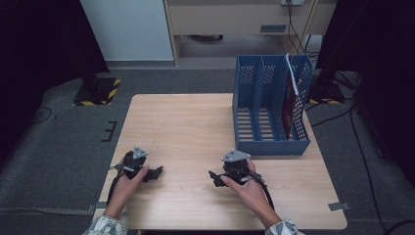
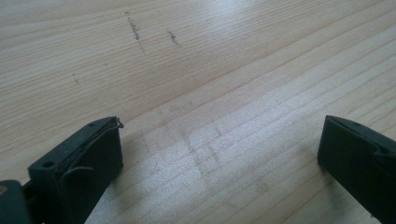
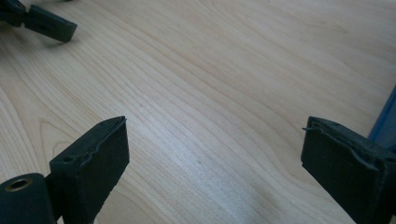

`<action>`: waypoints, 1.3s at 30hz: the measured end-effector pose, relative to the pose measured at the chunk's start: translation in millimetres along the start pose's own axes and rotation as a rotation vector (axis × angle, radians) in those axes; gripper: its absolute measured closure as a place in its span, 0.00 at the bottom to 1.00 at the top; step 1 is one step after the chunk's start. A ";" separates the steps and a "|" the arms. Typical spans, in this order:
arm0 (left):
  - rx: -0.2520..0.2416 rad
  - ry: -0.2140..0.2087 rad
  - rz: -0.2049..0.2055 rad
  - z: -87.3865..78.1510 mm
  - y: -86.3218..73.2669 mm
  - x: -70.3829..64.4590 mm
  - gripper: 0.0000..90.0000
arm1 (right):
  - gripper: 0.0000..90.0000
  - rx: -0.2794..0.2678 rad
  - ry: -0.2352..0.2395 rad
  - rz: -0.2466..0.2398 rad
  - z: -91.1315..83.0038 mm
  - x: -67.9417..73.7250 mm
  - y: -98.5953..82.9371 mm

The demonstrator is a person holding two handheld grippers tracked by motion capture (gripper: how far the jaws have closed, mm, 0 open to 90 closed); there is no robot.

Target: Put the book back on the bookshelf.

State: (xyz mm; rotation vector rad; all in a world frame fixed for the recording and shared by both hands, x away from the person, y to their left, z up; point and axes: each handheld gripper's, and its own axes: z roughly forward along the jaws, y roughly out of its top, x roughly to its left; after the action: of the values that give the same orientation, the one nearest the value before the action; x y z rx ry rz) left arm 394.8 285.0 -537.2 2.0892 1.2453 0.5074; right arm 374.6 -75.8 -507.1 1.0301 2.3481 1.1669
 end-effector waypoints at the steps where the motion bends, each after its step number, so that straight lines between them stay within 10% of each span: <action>1: 0.000 0.000 0.000 0.0 0.0 0.0 0.00 | 0.09 0.005 0.001 0.008 2.6 0.4 -1.2; 39: 0.002 -0.004 0.007 0.5 0.6 0.0 0.00 | 0.06 0.114 -0.134 0.086 44.0 -7.8 -6.2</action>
State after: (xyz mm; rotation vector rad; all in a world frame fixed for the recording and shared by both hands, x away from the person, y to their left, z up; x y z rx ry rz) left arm 395.5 284.7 -537.1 2.0954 1.2376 0.5055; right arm 401.7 -59.5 -539.2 1.2193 2.3075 0.9696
